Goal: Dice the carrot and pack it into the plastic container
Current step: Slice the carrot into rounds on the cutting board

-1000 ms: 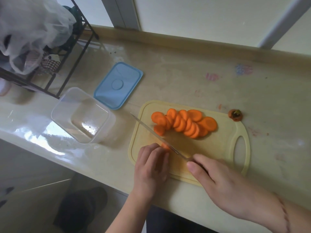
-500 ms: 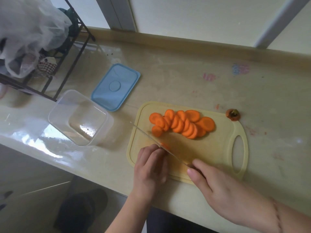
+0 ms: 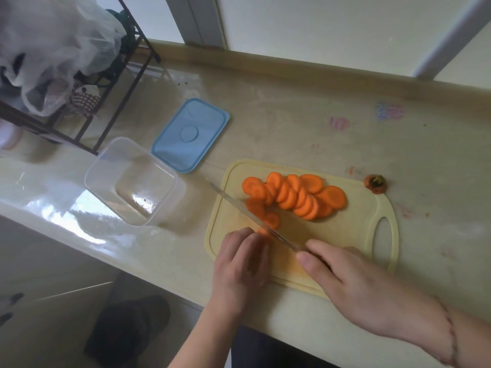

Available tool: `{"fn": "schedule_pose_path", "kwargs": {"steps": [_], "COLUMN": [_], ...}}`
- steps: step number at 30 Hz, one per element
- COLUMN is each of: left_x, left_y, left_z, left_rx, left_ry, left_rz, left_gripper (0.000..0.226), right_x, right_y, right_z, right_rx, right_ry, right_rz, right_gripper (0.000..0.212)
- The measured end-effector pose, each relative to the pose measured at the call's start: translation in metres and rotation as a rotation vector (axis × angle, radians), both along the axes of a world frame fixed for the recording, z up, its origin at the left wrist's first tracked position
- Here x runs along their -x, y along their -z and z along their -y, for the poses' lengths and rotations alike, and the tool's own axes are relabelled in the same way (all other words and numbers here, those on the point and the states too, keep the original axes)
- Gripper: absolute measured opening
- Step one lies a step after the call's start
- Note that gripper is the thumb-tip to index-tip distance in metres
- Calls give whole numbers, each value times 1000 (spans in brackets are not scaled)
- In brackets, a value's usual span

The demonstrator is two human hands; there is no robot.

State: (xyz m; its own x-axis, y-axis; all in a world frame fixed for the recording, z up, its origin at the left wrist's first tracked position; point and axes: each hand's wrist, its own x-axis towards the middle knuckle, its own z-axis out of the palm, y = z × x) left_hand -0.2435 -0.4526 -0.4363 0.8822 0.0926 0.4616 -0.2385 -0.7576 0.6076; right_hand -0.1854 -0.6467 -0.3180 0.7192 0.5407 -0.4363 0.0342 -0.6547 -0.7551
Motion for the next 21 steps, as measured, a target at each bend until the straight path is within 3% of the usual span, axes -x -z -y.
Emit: {"fn": "schedule_pose_path", "kwargs": {"steps": [9, 13, 21], "left_x": [-2, -2, -1], "left_y": [0, -2, 2], "left_z": [0, -1, -4], "left_rx": [28, 53, 11], "left_ry": [42, 75, 42], "left_rz": [9, 1, -24], "left_gripper": [25, 18, 17], "right_x": [19, 20, 12], "right_y": [-15, -15, 19], "right_z": [19, 20, -2], "right_rx": [37, 72, 35], "right_ry": [-25, -41, -12], "right_rz": [6, -10, 21], "right_gripper": [36, 34, 40]}}
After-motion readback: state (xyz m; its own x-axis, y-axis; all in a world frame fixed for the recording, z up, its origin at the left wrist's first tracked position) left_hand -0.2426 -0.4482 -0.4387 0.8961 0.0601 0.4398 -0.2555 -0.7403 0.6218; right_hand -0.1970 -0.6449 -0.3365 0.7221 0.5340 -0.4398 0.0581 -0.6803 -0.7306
